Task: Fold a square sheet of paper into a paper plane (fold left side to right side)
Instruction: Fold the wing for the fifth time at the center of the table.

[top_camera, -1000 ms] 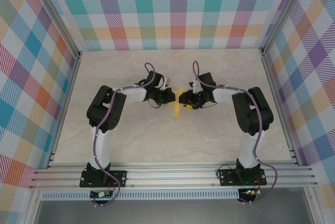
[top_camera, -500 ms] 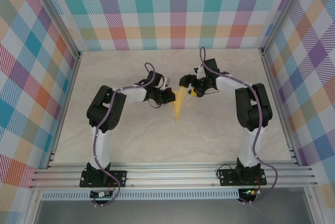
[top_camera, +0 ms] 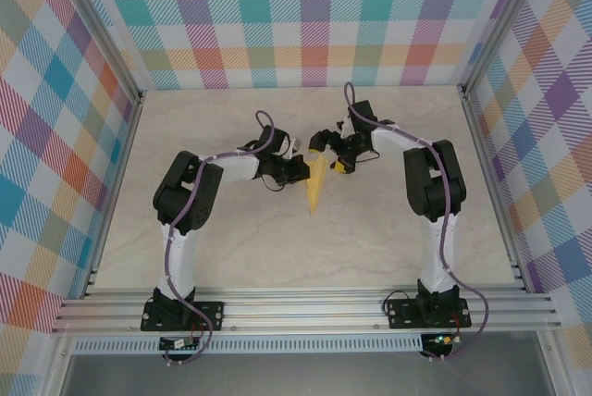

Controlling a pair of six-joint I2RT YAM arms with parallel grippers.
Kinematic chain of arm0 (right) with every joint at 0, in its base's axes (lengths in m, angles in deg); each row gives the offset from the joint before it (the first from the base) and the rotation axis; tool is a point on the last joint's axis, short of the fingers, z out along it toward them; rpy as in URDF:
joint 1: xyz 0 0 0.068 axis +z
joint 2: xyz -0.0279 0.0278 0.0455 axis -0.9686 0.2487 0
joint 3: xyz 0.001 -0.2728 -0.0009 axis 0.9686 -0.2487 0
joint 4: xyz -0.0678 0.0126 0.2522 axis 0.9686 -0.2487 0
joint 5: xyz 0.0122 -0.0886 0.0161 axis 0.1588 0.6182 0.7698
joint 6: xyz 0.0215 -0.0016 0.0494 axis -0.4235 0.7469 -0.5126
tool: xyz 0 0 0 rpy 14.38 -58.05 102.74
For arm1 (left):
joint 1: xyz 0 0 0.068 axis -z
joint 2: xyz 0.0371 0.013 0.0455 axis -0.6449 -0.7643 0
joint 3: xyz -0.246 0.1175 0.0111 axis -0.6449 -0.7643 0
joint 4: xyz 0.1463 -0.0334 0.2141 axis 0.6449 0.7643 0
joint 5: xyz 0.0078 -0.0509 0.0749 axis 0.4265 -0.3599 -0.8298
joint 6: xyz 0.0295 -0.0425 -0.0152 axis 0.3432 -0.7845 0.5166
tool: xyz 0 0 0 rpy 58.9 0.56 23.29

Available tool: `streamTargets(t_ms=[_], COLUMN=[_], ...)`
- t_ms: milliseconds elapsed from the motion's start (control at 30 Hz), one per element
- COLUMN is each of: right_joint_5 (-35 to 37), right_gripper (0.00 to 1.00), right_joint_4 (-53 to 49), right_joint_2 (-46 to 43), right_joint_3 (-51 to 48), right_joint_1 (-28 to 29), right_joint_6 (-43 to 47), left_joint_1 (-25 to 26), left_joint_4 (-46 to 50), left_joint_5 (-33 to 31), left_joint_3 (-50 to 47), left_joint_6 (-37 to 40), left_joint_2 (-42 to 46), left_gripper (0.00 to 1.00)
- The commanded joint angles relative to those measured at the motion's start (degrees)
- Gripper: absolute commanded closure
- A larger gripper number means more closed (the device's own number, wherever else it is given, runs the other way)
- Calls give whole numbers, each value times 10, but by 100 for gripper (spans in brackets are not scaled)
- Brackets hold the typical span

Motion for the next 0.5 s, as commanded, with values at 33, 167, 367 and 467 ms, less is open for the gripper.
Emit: streamTargets(t_ms=[33,167,367,467], right_joint_5=[-2,2,9,18], right_gripper=[0,0,0,0], right_joint_4=[-23,-34,-52,-62], right_joint_2=[18,27,43,47], right_joint_3=[32,53,73,75], right_joint_1=[9,14,18,19], right_joint_6=[-2,2,6,10], left_joint_1=[-2,-2,-2,-1], left_joint_4=[10,9,9,8], left_joint_5=[1,2,3,4], left_joint_3=[6,6,5,6], left_joint_6=[9,9,9,9], left_joint_2=[10,10,10,11], left_gripper=[96,96,97,97])
